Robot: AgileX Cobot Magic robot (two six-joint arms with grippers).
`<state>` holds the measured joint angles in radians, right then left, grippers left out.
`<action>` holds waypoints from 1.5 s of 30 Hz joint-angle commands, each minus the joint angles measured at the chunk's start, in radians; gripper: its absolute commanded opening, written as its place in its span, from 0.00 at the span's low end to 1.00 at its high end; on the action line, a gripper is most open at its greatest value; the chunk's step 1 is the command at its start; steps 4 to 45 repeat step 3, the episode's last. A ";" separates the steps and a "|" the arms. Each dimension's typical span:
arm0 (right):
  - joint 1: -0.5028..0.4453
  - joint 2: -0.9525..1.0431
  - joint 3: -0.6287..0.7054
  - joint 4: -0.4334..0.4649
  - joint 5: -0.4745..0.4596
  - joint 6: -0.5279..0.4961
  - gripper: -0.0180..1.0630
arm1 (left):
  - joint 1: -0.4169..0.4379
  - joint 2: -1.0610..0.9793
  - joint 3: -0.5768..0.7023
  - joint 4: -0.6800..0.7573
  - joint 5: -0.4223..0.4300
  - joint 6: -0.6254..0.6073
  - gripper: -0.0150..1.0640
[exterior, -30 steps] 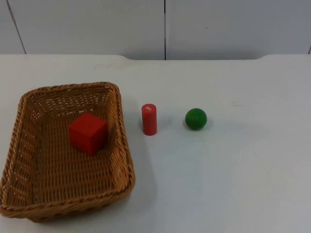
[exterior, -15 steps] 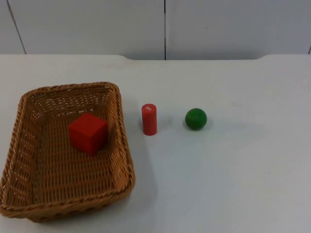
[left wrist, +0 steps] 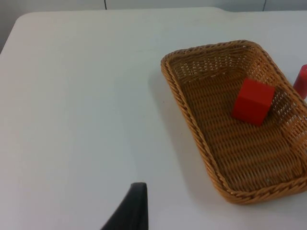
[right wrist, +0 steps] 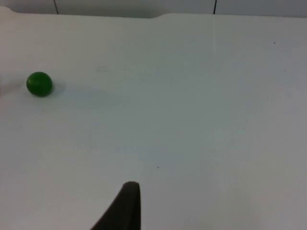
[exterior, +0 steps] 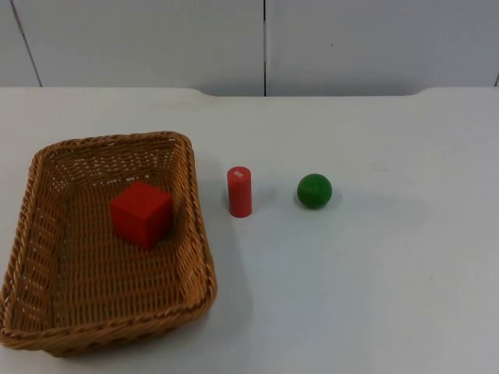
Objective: Pick up the basket with the left hand and place the object to the left of the red cylinder into the basket with the right hand.
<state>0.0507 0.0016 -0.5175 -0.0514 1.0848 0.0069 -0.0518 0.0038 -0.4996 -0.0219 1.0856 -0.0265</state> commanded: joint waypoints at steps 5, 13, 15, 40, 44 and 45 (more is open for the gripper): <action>-0.008 -0.002 0.003 0.001 -0.010 0.004 0.99 | 0.043 -0.004 0.005 0.004 -0.012 -0.004 0.99; -0.008 -0.002 0.003 0.001 -0.010 0.004 0.99 | 0.043 -0.004 0.005 0.004 -0.012 -0.004 0.99; -0.008 -0.002 0.003 0.001 -0.010 0.004 0.99 | 0.043 -0.004 0.005 0.004 -0.012 -0.004 0.99; -0.008 -0.002 0.003 0.001 -0.010 0.004 0.99 | 0.043 -0.004 0.005 0.004 -0.012 -0.004 0.99; -0.008 -0.002 0.003 0.001 -0.010 0.004 0.99 | 0.043 -0.004 0.005 0.004 -0.012 -0.004 0.99; -0.008 -0.002 0.003 0.001 -0.010 0.004 0.99 | 0.043 -0.004 0.005 0.004 -0.012 -0.004 0.99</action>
